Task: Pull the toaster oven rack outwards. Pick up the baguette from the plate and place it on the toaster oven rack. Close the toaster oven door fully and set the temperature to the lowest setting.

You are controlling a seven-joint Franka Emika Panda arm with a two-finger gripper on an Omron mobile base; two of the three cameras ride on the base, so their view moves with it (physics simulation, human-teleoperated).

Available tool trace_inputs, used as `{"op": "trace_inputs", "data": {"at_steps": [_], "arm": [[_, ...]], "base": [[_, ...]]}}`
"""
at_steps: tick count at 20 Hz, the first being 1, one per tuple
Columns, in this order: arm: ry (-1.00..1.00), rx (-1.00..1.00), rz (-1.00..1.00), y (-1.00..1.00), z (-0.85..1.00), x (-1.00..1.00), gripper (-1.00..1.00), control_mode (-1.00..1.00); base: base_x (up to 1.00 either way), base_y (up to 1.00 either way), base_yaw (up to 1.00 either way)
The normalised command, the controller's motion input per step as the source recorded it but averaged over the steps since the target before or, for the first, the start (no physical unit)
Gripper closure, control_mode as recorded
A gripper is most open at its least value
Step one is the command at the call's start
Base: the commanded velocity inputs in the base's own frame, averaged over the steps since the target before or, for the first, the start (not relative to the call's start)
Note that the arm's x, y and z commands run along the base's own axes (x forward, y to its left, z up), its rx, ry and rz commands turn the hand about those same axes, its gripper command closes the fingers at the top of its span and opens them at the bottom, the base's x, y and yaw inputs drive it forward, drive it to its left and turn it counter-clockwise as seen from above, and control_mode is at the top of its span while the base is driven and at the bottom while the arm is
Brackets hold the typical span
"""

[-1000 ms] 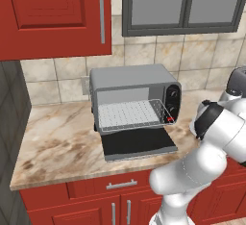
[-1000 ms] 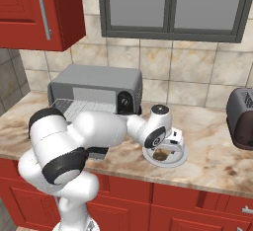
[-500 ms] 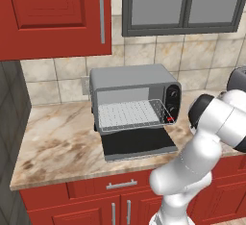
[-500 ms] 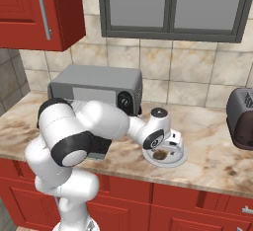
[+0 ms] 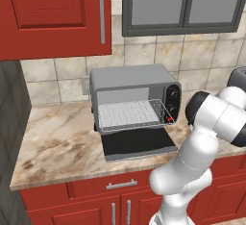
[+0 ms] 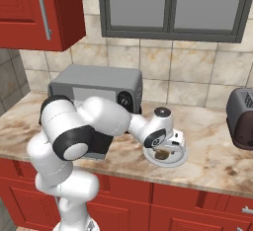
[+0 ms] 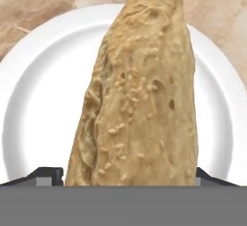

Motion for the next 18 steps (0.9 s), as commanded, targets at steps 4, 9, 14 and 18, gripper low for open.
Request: {"op": "trace_inputs", "data": {"at_steps": [4, 9, 14, 18], "arm": [[0.03, -0.05, -0.14, -0.03, 0.45, -0.24, 1.00, -1.00], [0.01, -0.04, -0.27, 0.09, 1.00, -0.28, 1.00, -1.00], [0.05, 0.06, -0.42, 0.24, 1.00, -0.45, 1.00, -1.00], [0.05, 0.19, -0.55, 0.32, 1.00, -0.52, 1.00, -1.00]], "base": [[0.00, 0.00, 0.00], [0.00, 0.00, 0.00], [0.00, 0.00, 0.00], [0.00, 0.00, 0.00]]}}
